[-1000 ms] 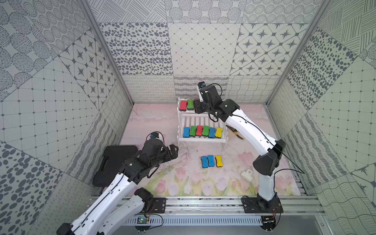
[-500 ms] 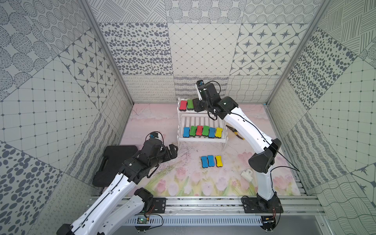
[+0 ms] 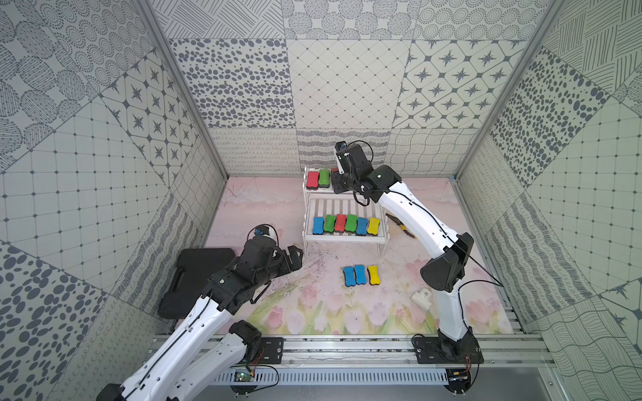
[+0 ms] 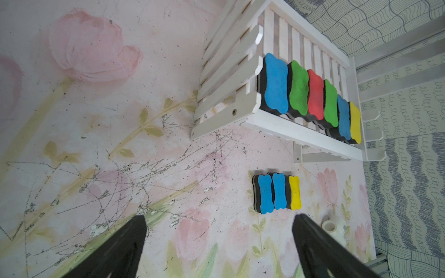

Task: Remove the whiteboard erasers from the shelf
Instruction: Pick up the whiteboard eraser from the shelf, then place the whiteboard eraser at the center of the board.

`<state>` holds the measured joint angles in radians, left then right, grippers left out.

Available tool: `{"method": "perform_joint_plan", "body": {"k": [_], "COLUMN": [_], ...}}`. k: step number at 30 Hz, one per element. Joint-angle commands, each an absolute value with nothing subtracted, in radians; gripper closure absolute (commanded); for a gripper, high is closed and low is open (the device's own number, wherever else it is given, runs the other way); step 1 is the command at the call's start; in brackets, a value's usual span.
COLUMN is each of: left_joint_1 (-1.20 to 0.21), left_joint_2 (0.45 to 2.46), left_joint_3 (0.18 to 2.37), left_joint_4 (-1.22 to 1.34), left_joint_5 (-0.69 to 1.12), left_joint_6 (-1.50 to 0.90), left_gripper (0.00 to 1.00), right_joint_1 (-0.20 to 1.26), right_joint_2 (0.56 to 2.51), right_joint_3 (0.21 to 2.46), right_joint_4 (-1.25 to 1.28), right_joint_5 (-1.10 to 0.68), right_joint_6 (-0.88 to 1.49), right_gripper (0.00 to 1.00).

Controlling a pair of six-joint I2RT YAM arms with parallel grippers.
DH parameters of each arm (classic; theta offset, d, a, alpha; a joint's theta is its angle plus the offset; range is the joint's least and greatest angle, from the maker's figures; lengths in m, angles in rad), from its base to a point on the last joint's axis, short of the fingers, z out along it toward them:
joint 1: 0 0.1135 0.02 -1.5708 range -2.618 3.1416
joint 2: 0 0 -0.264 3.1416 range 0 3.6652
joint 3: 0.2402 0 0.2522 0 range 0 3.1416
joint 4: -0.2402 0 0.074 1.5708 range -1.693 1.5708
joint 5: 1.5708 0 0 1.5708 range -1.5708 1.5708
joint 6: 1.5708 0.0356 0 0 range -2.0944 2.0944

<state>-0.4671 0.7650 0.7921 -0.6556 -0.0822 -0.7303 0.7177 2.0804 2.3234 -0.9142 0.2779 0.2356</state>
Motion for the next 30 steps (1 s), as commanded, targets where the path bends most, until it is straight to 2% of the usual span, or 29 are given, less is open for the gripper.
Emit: {"method": "perform_joint_plan", "body": {"k": [1, 6, 13, 20, 25, 30], "left_joint_1": [-0.463, -0.462, -0.458, -0.452, -0.451, -0.449], "left_joint_2": [0.762, 0.756, 0.741, 0.731, 0.716, 0.697], "left_joint_3": [0.796, 0.799, 0.806, 0.816, 0.813, 0.808], "left_joint_4": [-0.667, -0.665, -0.668, -0.672, -0.679, -0.691], "left_joint_5": [-0.08, -0.081, -0.086, -0.092, -0.105, -0.112], "left_joint_6": [-0.715, -0.721, -0.721, -0.723, -0.732, -0.737], "left_gripper": [0.0, 0.0, 0.01, 0.0, 0.0, 0.01], "right_joint_1": [0.716, 0.733, 0.804, 1.014, 1.14, 1.188], "right_joint_2": [2.039, 1.893, 1.55, 1.255, 1.209, 1.319], "right_joint_3": [2.304, 2.163, 1.682, 1.223, 1.018, 0.897], "right_joint_4": [-0.897, -0.814, -0.596, -0.455, -0.394, -0.259], "right_joint_5": [0.285, 0.306, 0.319, 0.41, 0.475, 0.496], "right_joint_6": [0.263, 0.302, 0.424, 0.608, 0.773, 0.915], "right_gripper": [0.63, 0.65, 0.66, 0.67, 0.67, 0.67]}}
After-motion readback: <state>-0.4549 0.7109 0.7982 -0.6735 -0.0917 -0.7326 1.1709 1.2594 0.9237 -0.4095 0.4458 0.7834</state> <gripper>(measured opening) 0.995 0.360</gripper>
